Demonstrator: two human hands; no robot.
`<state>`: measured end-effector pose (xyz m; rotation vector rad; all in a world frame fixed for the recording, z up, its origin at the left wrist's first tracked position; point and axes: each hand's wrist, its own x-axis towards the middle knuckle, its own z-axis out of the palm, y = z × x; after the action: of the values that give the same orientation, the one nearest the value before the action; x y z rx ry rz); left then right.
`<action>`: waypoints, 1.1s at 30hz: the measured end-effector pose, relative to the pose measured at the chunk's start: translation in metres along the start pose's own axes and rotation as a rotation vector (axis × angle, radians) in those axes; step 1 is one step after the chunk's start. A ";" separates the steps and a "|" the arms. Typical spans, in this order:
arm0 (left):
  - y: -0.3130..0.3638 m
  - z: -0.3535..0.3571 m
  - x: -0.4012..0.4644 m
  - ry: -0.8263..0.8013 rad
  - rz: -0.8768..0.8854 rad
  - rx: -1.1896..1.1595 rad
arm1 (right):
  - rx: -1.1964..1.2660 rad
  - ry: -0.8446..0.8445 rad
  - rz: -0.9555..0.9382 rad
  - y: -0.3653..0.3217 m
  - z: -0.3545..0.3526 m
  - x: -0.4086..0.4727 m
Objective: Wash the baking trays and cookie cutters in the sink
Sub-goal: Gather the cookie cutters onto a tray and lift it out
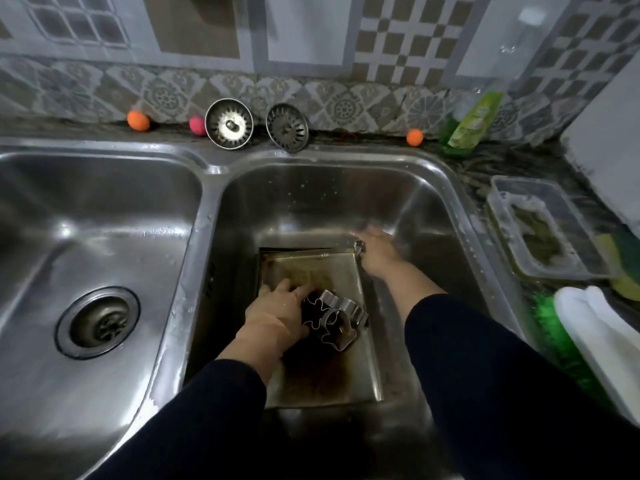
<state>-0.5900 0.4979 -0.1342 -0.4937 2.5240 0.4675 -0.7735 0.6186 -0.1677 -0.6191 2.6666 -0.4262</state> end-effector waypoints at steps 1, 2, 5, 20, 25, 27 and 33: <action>0.000 0.000 0.001 0.003 -0.001 0.000 | -0.007 -0.008 0.000 0.002 0.003 0.001; 0.000 0.000 0.002 0.001 -0.004 0.000 | -0.007 -0.014 -0.002 0.003 0.005 0.002; 0.001 0.001 0.005 -0.020 -0.017 -0.003 | -0.005 0.026 -0.022 0.008 0.013 0.004; -0.002 0.005 -0.009 0.060 -0.002 -0.073 | 0.206 0.160 -0.224 -0.032 -0.014 -0.066; -0.001 0.005 -0.014 0.066 -0.005 -0.066 | 0.166 -0.016 -0.163 -0.037 0.012 -0.093; -0.001 0.005 -0.018 0.043 0.010 -0.063 | 0.173 -0.039 -0.136 -0.036 0.018 -0.097; -0.005 -0.002 -0.041 -0.053 -0.090 -0.143 | 0.370 0.045 -0.044 -0.031 0.006 -0.109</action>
<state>-0.5559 0.5034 -0.1114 -0.6376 2.4173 0.6218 -0.6688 0.6418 -0.1304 -0.5577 2.5220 -0.9282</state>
